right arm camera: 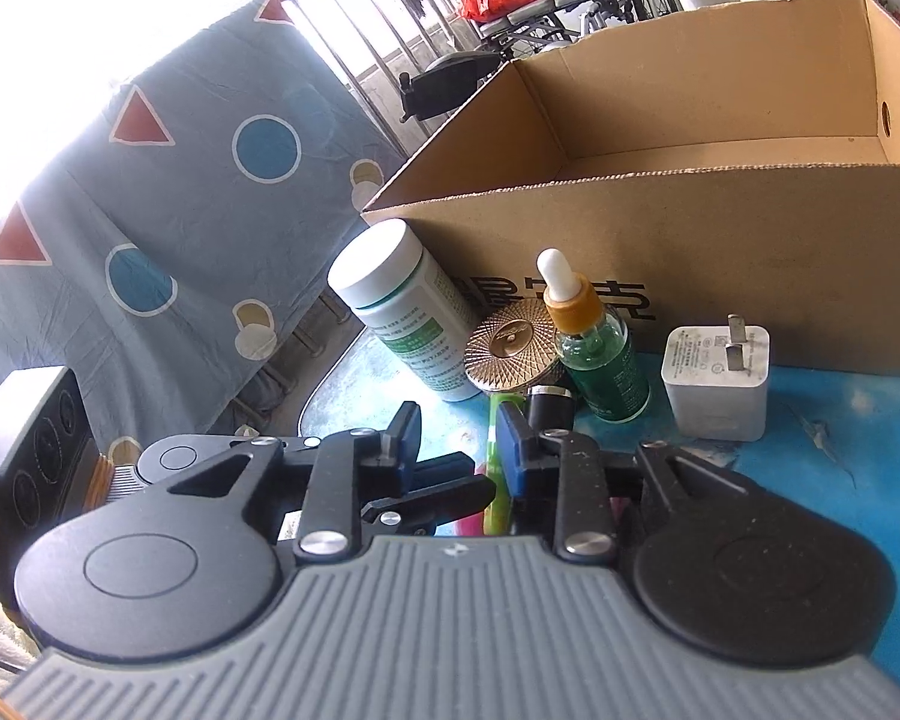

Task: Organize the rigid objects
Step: 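Close the right gripper on the black cylinder and lift it, then carry the black cylinder with the right gripper over the cardboard box, then lower the cylinder into the box and open the right gripper, then move the right gripper to the green lip balm tube and grasp it, then carry the lip balm with the right gripper into the box and lower it, then open the right gripper to release the lip balm and withdraw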

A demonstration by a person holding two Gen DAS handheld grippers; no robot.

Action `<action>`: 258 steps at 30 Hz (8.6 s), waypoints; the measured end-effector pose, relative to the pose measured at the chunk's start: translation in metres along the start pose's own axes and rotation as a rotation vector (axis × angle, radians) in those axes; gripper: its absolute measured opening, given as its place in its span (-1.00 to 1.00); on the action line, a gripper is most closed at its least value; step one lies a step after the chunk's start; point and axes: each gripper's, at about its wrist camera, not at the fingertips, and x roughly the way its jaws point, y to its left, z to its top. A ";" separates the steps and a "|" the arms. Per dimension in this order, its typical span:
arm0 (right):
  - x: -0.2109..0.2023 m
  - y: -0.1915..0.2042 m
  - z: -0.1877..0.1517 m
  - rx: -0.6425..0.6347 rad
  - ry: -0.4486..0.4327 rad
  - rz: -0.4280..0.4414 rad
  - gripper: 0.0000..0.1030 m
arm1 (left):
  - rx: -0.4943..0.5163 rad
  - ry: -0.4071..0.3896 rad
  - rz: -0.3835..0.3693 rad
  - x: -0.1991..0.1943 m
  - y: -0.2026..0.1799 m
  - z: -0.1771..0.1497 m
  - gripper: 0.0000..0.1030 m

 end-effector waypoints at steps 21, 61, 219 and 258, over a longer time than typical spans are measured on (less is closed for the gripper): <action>0.020 -0.014 0.001 0.047 0.089 -0.102 -0.49 | 0.019 0.031 -0.010 0.006 -0.003 0.000 -0.58; 0.015 -0.036 -0.014 0.221 0.058 -0.044 -0.60 | -0.082 0.071 -0.151 -0.006 0.013 0.004 -0.45; -0.030 0.035 0.023 0.036 -0.125 0.023 -0.72 | 0.022 -0.032 -0.049 -0.063 -0.006 0.072 -0.54; 0.183 -0.067 0.194 0.339 0.426 -0.055 -0.50 | -0.144 0.135 0.004 0.030 0.107 0.171 -0.28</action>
